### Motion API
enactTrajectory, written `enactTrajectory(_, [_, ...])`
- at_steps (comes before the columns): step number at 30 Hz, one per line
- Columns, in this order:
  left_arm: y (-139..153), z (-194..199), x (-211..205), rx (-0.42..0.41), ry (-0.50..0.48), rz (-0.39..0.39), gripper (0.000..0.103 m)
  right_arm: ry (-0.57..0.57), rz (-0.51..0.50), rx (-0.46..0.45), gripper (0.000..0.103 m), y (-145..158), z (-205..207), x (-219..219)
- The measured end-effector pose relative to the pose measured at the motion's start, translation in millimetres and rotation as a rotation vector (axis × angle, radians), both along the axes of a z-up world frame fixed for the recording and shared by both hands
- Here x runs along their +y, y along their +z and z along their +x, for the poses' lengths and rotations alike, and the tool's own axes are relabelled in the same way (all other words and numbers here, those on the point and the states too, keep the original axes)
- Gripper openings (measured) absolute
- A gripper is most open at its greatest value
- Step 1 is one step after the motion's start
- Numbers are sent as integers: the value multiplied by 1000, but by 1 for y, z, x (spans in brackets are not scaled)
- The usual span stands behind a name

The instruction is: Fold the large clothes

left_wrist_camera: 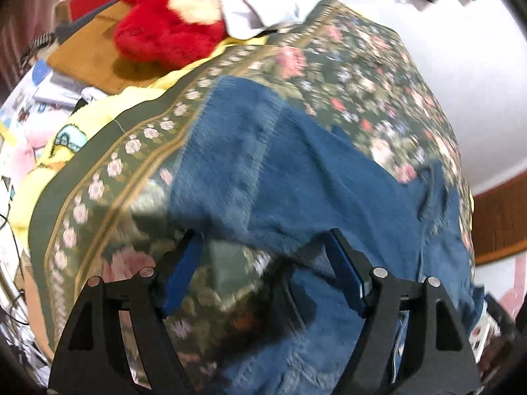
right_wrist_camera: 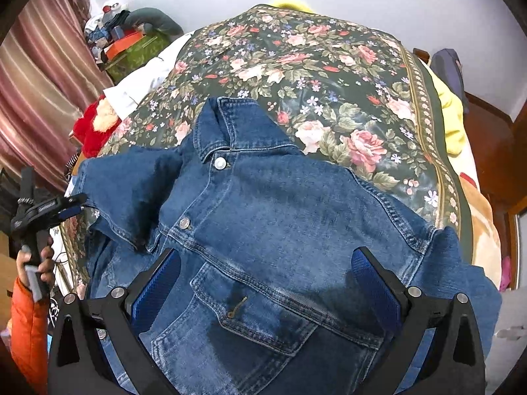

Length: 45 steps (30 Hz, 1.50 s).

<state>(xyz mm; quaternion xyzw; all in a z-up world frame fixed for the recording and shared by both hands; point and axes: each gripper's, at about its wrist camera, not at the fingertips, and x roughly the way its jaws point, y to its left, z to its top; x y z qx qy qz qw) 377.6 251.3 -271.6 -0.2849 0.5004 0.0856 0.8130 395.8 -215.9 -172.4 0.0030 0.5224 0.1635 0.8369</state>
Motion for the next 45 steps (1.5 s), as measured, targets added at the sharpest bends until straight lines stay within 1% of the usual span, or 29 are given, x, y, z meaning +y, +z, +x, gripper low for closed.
enactTrajectory(1, [-3,4,4,-17,21,-14,75,-2,-4,-1,103,-1,0,0])
enactTrajectory(2, [-2,6,8,-32,35,-14,73,-4,-7,-1,103,-1,1,0])
enactTrajectory(3, [0,9,9,-46,50,1,65,-7,-7,0,103,-1,1,-1])
enactTrajectory(4, [2,15,7,-52,61,45,59,-9,-6,1,103,-2,2,-2])
enactTrajectory(5, [4,21,5,-40,64,108,41,-12,-5,2,103,-2,2,-3])
enactTrajectory(6, [5,24,5,-26,60,158,26,-18,-3,4,103,-2,3,-5])
enactTrajectory(8, [10,33,-5,-6,36,264,21,-28,1,8,103,-2,3,-8])
enactTrajectory(10, [27,37,-19,-36,-3,341,19,-37,2,11,103,-3,3,-12])
enactTrajectory(11, [35,37,-24,-51,-18,366,19,-40,1,10,103,-3,2,-14])
enactTrajectory(13, [64,38,-44,-115,-62,415,18,-46,-6,4,103,-2,0,-19])
enactTrajectory(15, [93,37,-66,-191,-108,439,18,-50,-11,-1,103,-2,-2,-23])
enactTrajectory(20, [159,27,-135,-362,-246,458,18,-71,25,-9,103,4,-8,-37])
enactTrajectory(22, [175,26,-167,-406,-312,456,18,-76,47,-13,103,8,-11,-42])
enactTrajectory(23, [183,26,-189,-432,-360,448,18,-79,59,-18,103,12,-14,-46])
enactTrajectory(25, [188,28,-219,-452,-425,435,18,-82,71,-27,103,17,-19,-51])
enactTrajectory(27, [188,27,-254,-465,-506,426,18,-86,75,-42,103,23,-24,-57])
enactTrajectory(29, [177,26,-288,-450,-589,422,18,-92,75,-58,103,28,-29,-65])
enactTrajectory(31, [156,26,-321,-407,-694,420,18,-104,79,-68,103,33,-34,-74])
enactTrajectory(34, [120,21,-354,-321,-808,409,19,-126,103,-65,103,36,-40,-88])
enactTrajectory(35, [103,19,-366,-269,-854,377,19,-132,114,-61,103,36,-43,-93])
enactTrajectory(37, [86,16,-374,-206,-897,317,20,-138,121,-53,103,36,-44,-98])
enactTrajectory(39, [76,11,-377,-158,-935,240,23,-139,124,-41,103,32,-45,-101])
enactTrajectory(40, [76,9,-380,-151,-942,231,24,-138,127,-35,103,31,-45,-101])
enactTrajectory(41, [79,5,-379,-149,-950,228,28,-137,131,-27,103,28,-44,-101])
enactTrajectory(43, [88,-1,-372,-172,-958,219,33,-133,145,-9,103,24,-41,-98])
enactTrajectory(44, [95,-4,-365,-190,-946,228,43,-128,157,0,103,21,-38,-95])
enactTrajectory(45, [104,-4,-355,-207,-925,241,55,-124,167,7,103,19,-36,-92])
